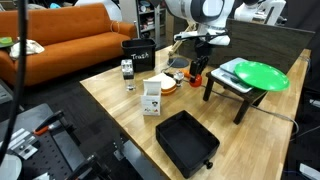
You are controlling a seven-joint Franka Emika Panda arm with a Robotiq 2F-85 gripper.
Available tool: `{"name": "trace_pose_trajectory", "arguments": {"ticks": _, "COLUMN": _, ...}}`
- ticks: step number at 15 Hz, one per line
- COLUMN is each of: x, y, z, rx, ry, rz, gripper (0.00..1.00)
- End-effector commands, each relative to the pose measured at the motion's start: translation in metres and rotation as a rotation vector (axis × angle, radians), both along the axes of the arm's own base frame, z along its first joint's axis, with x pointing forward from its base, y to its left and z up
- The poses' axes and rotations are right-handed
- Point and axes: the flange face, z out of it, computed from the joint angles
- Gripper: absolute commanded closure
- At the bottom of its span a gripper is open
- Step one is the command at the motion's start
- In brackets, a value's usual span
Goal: Place the red ball inside the black pot
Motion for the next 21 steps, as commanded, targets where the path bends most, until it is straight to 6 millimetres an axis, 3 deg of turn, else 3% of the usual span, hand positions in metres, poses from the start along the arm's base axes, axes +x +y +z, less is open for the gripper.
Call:
{"name": "trace_pose_trajectory", "arguments": {"ticks": 1, "x": -0.048, "y": -0.002, "z": 0.013, "rx": -0.003, "ry": -0.007, "rz": -0.085, "gripper": 0.66}}
{"name": "trace_pose_trajectory", "arguments": {"ticks": 6, "x": -0.112, "y": -0.008, "z": 0.016, "rx": -0.015, "ry": 0.031, "rz": -0.230, "gripper": 0.66}}
{"name": "trace_pose_trajectory", "arguments": {"ticks": 12, "x": -0.178, "y": -0.033, "z": 0.007, "rx": -0.063, "ry": 0.078, "rz": -0.517, "gripper": 0.66}}
{"name": "trace_pose_trajectory", "arguments": {"ticks": 15, "x": -0.196, "y": -0.044, "z": 0.002, "rx": -0.079, "ry": 0.101, "rz": -0.614, "gripper": 0.66}}
{"name": "trace_pose_trajectory", "arguments": {"ticks": 21, "x": -0.210, "y": -0.060, "z": -0.007, "rx": -0.108, "ry": 0.135, "rz": -0.731, "gripper": 0.66}}
